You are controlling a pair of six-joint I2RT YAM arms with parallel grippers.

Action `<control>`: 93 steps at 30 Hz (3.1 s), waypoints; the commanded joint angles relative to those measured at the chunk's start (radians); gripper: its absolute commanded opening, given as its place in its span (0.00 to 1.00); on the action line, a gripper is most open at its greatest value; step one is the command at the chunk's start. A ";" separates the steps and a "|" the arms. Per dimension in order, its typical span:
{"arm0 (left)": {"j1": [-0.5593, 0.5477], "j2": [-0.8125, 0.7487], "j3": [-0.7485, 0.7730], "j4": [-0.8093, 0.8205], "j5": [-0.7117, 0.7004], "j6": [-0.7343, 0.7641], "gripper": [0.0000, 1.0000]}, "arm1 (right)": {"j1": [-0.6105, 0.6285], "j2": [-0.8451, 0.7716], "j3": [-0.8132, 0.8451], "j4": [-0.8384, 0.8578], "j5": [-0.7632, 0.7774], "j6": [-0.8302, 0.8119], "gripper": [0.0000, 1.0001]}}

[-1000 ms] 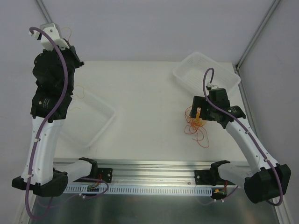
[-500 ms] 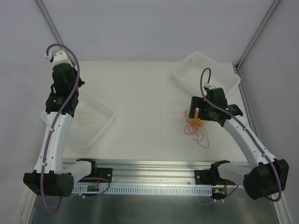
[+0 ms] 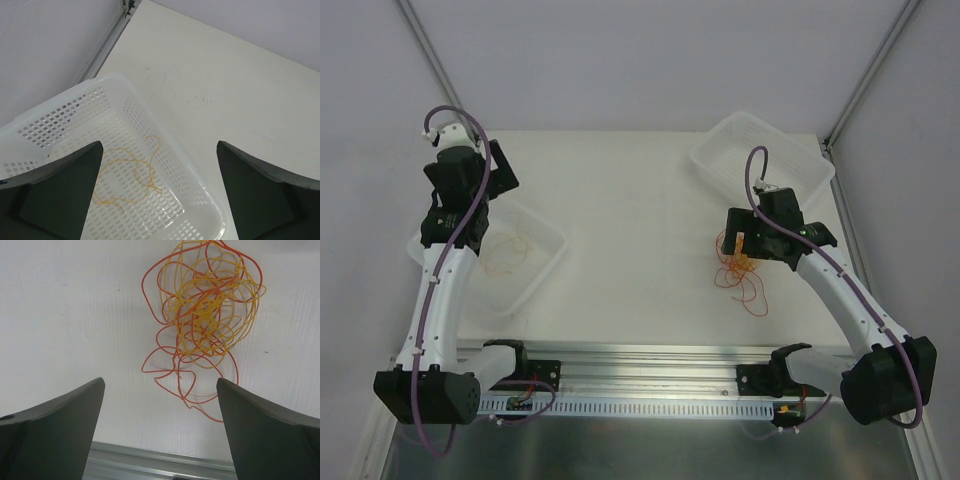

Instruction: Untangle the cables

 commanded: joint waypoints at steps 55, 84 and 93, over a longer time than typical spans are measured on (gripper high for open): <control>-0.722 0.312 -0.061 0.099 0.499 -0.195 0.99 | 0.105 0.185 0.021 0.083 0.046 0.083 0.51; -0.853 0.864 0.113 0.190 0.525 -0.290 0.57 | 0.115 0.289 -0.092 0.284 -0.051 0.132 0.43; -0.842 0.676 0.015 0.169 0.401 -0.219 0.00 | 0.097 0.337 -0.132 0.307 -0.025 0.150 0.40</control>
